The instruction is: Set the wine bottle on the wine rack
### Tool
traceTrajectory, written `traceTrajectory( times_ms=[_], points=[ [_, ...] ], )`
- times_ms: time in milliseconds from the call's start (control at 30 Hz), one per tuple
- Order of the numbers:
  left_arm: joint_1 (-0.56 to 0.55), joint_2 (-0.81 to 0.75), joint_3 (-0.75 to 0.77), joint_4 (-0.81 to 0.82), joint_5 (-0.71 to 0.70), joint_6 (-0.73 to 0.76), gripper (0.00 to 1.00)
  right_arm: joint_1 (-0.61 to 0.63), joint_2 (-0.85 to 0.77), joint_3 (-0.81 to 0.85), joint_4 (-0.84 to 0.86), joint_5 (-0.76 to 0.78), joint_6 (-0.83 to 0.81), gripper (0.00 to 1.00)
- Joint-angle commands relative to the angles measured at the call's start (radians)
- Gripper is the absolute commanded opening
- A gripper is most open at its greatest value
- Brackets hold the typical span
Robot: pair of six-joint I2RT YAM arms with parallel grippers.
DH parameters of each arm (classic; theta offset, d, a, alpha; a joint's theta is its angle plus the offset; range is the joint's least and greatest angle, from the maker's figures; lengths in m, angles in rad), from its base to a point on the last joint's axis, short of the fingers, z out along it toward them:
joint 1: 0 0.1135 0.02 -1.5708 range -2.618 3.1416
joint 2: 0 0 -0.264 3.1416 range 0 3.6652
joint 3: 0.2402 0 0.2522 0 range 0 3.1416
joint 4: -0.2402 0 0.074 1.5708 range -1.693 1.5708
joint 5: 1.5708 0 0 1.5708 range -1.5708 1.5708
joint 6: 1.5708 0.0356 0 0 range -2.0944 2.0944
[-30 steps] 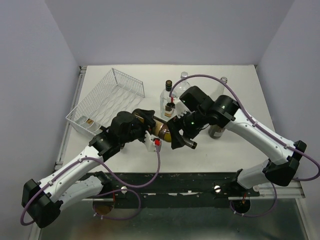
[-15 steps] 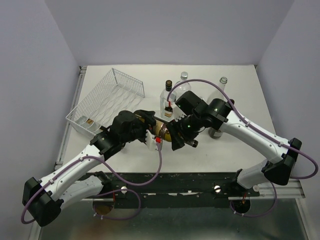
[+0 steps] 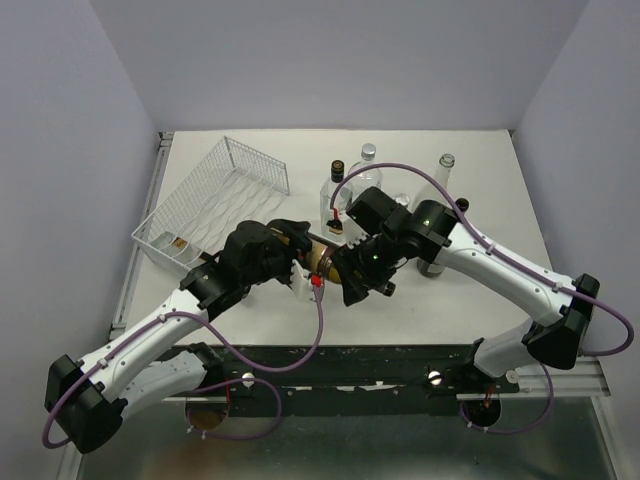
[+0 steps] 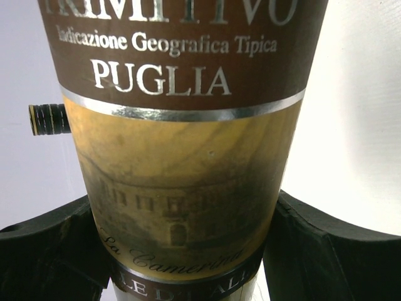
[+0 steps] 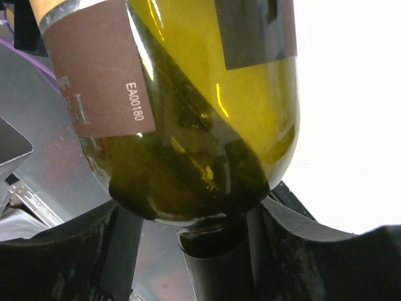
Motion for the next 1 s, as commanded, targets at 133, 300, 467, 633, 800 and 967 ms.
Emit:
traceTrajectory(
  times_ms=[133, 300, 467, 633, 800, 967],
  points=[
    [0.013, -0.001, 0.082, 0.101, -0.029, -0.011, 0.0, 0.019, 0.019, 0.002, -0.026, 0.018, -0.006, 0.26],
    [0.016, -0.003, 0.08, 0.113, -0.038, -0.014, 0.0, 0.023, 0.023, 0.015, -0.029, 0.056, -0.004, 0.01],
    [0.018, -0.015, 0.048, 0.142, -0.053, 0.024, 0.18, 0.028, 0.005, 0.025, -0.005, 0.105, -0.018, 0.01],
    [0.018, -0.029, 0.005, 0.168, -0.069, 0.079, 0.99, 0.032, -0.018, 0.032, 0.037, 0.142, -0.036, 0.01],
    [0.016, -0.046, 0.022, 0.031, -0.035, 0.066, 0.99, 0.034, -0.012, 0.037, 0.06, 0.197, -0.036, 0.01],
    [0.018, -0.127, 0.021, -0.08, 0.003, -0.02, 0.99, 0.036, -0.007, 0.022, 0.119, 0.3, 0.008, 0.01]
  ],
)
